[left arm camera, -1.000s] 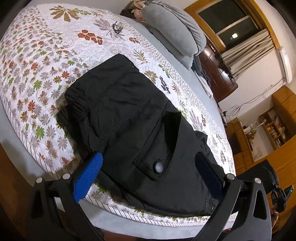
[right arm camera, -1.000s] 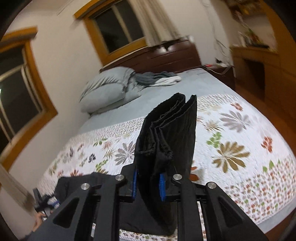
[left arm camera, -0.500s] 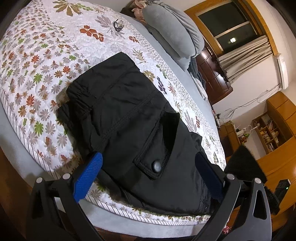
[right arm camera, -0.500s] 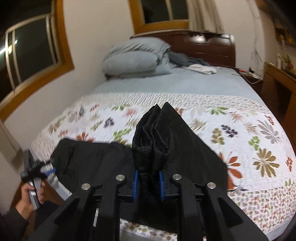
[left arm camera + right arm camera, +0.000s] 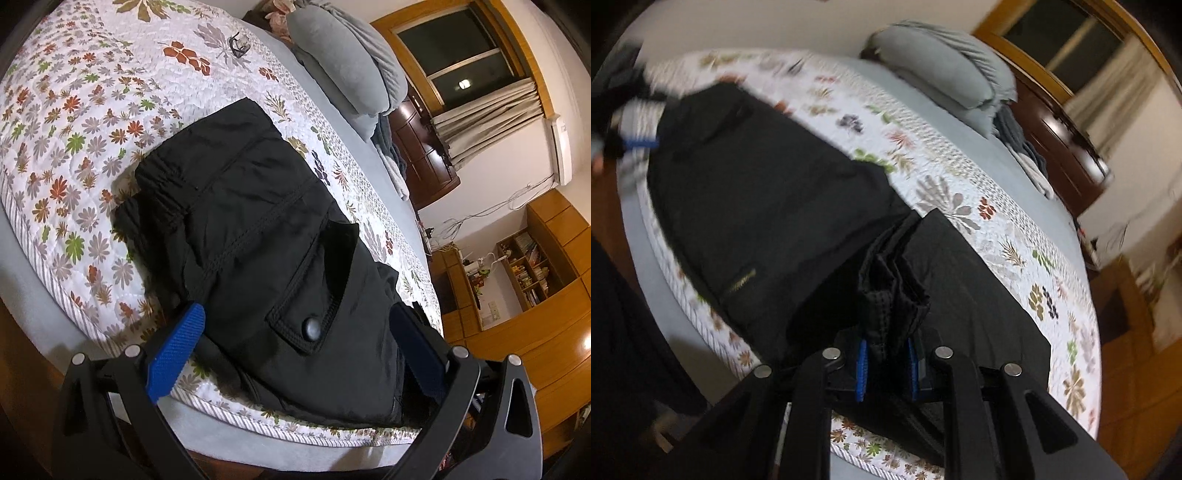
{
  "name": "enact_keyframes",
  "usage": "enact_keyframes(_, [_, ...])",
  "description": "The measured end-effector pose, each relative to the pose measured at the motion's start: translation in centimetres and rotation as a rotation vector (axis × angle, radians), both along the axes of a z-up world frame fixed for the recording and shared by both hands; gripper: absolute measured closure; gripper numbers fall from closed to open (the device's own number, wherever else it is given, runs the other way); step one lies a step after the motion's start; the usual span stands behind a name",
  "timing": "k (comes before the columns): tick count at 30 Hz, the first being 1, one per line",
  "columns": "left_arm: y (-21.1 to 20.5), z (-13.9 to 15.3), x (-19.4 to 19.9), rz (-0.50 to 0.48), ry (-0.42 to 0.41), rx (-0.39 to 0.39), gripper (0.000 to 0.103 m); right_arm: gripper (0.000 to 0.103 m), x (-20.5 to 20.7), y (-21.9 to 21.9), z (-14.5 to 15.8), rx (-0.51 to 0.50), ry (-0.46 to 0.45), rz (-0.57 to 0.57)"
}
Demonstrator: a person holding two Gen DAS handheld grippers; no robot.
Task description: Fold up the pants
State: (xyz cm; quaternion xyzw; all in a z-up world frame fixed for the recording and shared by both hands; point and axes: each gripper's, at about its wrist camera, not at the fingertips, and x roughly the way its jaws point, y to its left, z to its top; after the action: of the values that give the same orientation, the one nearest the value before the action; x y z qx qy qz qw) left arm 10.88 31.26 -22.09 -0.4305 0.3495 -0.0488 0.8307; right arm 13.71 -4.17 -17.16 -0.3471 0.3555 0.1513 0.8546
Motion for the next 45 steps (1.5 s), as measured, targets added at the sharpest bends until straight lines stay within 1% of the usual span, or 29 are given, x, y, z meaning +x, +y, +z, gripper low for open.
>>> enact_keyframes(2, [0.1,0.0,0.1,0.000,0.000,-0.005,0.003,0.086,-0.3,0.5,-0.8,-0.039,-0.007,0.017])
enact_keyframes(5, [0.1,0.0,0.1,0.003,-0.002,-0.011,0.003,0.086,-0.6,0.9,-1.8,-0.071,-0.010,0.035])
enact_keyframes(10, [0.0,0.0,0.0,0.007,0.001,-0.009,0.003,0.086,-0.5,1.2,-3.2,-0.079,0.004,0.040])
enact_keyframes(14, [-0.1,0.0,0.1,0.009,0.000,-0.014,0.003,0.086,-0.4,1.2,-3.8,-0.090,0.013,0.047])
enact_keyframes(20, [-0.2,0.0,0.2,0.003,0.004,-0.009,0.003,0.086,-0.4,1.6,-4.2,-0.108,0.013,0.051])
enact_keyframes(23, [-0.1,-0.2,0.2,0.003,0.001,-0.021,0.003,0.086,-0.5,1.8,-4.5,-0.115,0.012,0.050])
enact_keyframes(27, [-0.1,-0.3,0.3,0.002,0.006,-0.015,0.003,0.084,-0.8,2.3,-5.0,-0.151,0.002,0.054])
enact_keyframes(31, [0.0,-0.4,0.4,0.000,0.009,-0.015,0.003,0.081,-1.0,2.6,-5.4,-0.164,0.001,0.059])
enact_keyframes(45, [-0.7,-0.3,1.3,0.005,0.027,0.008,0.003,0.077,-1.3,2.6,-5.3,-0.182,0.013,0.077])
